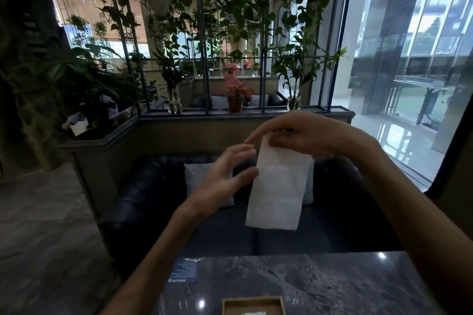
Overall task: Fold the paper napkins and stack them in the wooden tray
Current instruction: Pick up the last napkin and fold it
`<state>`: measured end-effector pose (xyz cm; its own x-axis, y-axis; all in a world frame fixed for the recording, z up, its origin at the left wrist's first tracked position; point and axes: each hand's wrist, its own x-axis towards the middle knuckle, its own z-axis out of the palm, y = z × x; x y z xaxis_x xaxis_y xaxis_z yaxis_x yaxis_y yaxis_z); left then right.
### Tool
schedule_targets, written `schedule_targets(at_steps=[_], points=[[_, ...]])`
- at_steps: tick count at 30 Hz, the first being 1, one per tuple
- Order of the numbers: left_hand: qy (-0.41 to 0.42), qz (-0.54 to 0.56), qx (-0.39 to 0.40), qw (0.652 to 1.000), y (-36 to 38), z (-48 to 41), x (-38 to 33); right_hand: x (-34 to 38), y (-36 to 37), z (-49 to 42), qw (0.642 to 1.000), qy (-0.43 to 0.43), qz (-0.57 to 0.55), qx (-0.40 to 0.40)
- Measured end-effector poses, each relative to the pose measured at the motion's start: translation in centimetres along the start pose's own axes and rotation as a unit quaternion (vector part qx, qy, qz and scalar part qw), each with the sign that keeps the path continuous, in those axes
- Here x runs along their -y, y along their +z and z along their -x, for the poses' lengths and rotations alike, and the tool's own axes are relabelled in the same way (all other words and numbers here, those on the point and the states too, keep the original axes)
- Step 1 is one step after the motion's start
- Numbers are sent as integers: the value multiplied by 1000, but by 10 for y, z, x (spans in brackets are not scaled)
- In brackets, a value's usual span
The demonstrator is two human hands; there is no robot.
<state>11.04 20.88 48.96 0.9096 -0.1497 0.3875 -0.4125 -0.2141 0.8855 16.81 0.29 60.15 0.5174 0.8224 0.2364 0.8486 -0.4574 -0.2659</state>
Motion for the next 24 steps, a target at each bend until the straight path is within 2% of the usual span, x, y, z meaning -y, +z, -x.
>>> schedule_targets(at_steps=[2, 4, 5, 7, 9, 12, 14, 17, 20, 24], points=[[-18, 65, 41, 997, 12, 0, 0, 7, -5, -7, 999, 1, 30, 44], [-29, 111, 21, 993, 20, 0, 2, 10, -5, -9, 998, -1, 49, 48], [-31, 130, 3, 991, 23, 0, 3, 10, -2, -8, 998, -5, 50, 22], [-32, 157, -28, 987, 27, -4, 0, 2, 8, -2, 996, -5, 28, -83], [-36, 188, -50, 980, 26, -7, -3, -12, 24, 12, 980, 24, -48, -190], [-36, 213, -65, 974, 20, -11, -5, -26, 55, 38, 943, 94, -188, -259], [-32, 206, -66, 976, 15, -12, -6, -33, 71, 45, 901, 145, -302, -274], [-35, 200, -62, 977, 12, -14, -6, -45, 84, 40, 820, 178, -503, -207], [-41, 192, -70, 978, 10, -16, -5, -44, 88, 33, 775, 197, -566, -202], [-53, 160, -82, 982, 4, -15, -5, -45, 84, 27, 753, 183, -586, -237]])
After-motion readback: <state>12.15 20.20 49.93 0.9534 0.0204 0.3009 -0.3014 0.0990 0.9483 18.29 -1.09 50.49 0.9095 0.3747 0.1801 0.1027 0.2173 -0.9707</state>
